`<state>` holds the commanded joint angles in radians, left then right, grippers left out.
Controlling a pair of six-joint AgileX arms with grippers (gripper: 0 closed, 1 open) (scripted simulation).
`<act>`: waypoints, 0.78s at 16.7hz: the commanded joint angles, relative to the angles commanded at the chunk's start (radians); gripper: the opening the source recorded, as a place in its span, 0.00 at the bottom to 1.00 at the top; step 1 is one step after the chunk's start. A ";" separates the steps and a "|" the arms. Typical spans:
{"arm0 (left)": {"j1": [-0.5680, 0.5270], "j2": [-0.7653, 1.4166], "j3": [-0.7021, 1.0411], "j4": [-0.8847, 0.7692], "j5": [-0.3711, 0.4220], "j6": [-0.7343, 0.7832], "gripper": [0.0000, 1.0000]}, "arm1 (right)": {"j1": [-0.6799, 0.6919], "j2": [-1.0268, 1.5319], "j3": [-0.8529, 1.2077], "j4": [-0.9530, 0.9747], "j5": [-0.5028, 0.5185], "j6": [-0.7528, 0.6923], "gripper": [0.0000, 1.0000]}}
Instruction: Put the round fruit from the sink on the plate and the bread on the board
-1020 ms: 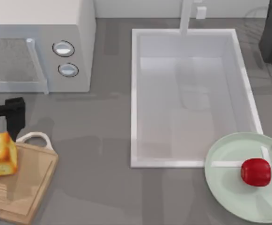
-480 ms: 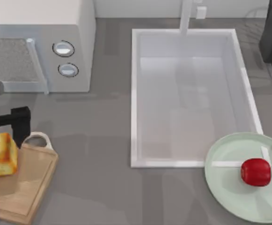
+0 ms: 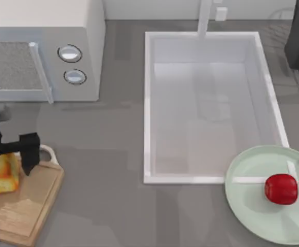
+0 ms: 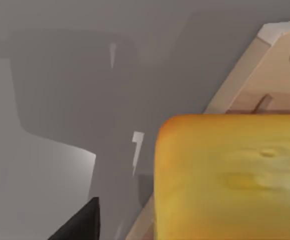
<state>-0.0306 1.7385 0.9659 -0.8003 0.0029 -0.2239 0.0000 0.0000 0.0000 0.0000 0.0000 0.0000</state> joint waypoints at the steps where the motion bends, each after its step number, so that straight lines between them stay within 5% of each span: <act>1: 0.000 0.000 0.000 0.000 0.000 0.000 1.00 | 0.000 0.000 0.000 0.000 0.000 0.000 1.00; 13: 0.000 0.000 0.000 0.000 0.000 0.000 0.10 | 0.000 0.000 0.000 0.000 0.000 0.000 1.00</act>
<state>-0.0306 1.7385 0.9659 -0.8003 0.0029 -0.2239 0.0000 0.0000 0.0000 0.0000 0.0000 0.0000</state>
